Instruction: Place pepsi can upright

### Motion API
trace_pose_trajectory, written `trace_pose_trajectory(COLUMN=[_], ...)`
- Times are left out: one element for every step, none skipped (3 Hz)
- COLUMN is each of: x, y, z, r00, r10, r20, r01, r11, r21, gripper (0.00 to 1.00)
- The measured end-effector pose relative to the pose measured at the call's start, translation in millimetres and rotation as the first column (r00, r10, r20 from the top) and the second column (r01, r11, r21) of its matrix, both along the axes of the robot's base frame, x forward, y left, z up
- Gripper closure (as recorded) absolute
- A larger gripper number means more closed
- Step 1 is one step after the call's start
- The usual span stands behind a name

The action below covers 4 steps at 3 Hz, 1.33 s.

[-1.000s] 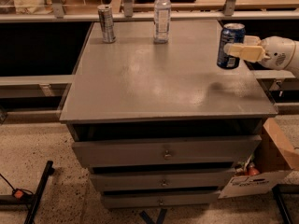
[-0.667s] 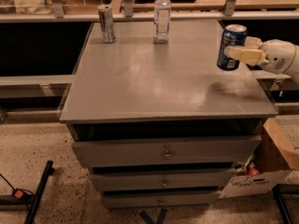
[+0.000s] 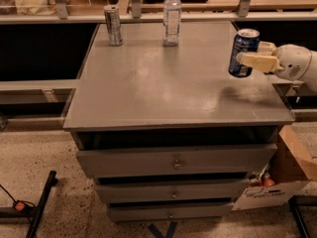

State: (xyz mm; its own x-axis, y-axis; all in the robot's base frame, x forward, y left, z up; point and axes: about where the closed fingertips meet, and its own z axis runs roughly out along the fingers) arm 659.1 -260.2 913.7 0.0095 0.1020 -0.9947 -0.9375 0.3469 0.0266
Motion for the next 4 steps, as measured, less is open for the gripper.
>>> trace_pose_trajectory(x=[-6.1, -11.7, -16.4, -17.1], y=[-1.8, -6.2, -9.0, -10.0], z=[-15.0, -26.8, -34.4, -35.8], r00=[0.9999, 0.9997, 0.9992, 0.9989], r10=[0.006, -0.013, -0.025, -0.024], r20=[0.008, 0.021, 0.031, 0.039], r01=[-0.006, 0.013, 0.026, 0.026], r11=[1.000, 1.000, 0.999, 0.999], r21=[0.001, -0.015, -0.030, -0.036], gripper=[1.00, 0.84, 0.60, 0.37])
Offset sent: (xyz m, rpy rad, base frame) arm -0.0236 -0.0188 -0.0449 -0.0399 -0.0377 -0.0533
